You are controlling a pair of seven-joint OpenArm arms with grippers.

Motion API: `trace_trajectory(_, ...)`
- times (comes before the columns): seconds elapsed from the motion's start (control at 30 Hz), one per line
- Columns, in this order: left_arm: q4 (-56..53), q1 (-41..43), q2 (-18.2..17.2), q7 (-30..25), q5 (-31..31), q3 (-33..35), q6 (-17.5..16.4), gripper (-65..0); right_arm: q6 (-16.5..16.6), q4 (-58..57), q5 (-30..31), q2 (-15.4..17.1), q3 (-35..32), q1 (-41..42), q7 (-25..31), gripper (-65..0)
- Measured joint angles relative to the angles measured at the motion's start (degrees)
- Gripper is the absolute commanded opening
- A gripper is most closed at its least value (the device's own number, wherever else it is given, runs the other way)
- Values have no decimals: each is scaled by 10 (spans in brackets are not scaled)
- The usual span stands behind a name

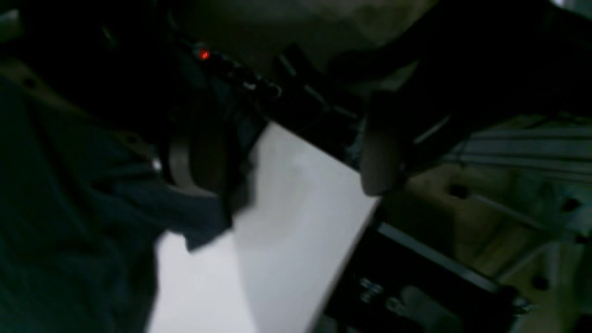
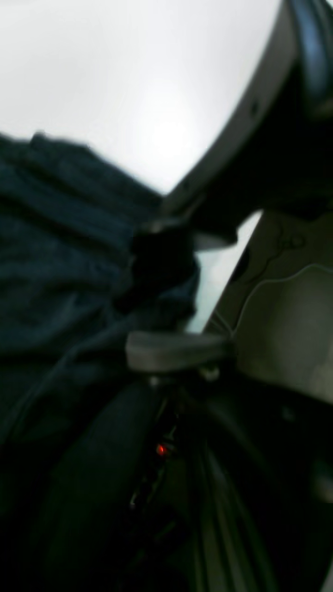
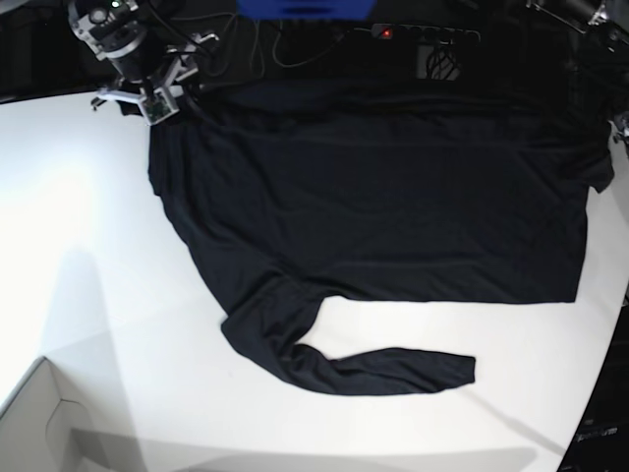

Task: Layout the t-shirt on the table in an organized manner, then fold the t-shirt properly
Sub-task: 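Reach both grippers to the shirt's side edges and grasp them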

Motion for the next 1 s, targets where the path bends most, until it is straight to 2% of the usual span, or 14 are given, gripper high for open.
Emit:
trace_trajectory(0.1,-2,-28,-1,-2,-5,5,0,-206,1,0,1,0,6,18,-4,-284)
trace_trajectory(0.27,-12,-85,-1,0,2,5,0,-206,0,1,0,0,31,74,-8,-281)
trace_trajectory(0.37,-45,-123,-6,-5,7,40,2,-206,1,-7,3,0,25,130,-16,-281)
trace_trajectory(0.5,-105,-178,-1,-10,72,83,-5,-206,2,-44,5,-1,10,249,-95,-273)
trace_trajectory(0.6,-143,-211,-1,-7,125,82,0,-206,0,-108,3,-2,0,351,-153,-245)
trace_trajectory(0.7,-185,-242,-6,-11,148,82,-2,-206,-4,-210,5,0,-1,449,-170,-240)
trace_trajectory(0.9,-216,-259,-9,-73,183,83,0,-206,-4,-408,2,-1,1,558,-164,-240)
trace_trajectory(1.0,-256,-270,-17,-83,209,82,0,-206,-5,-486,-1,0,2,589,-133,-240)
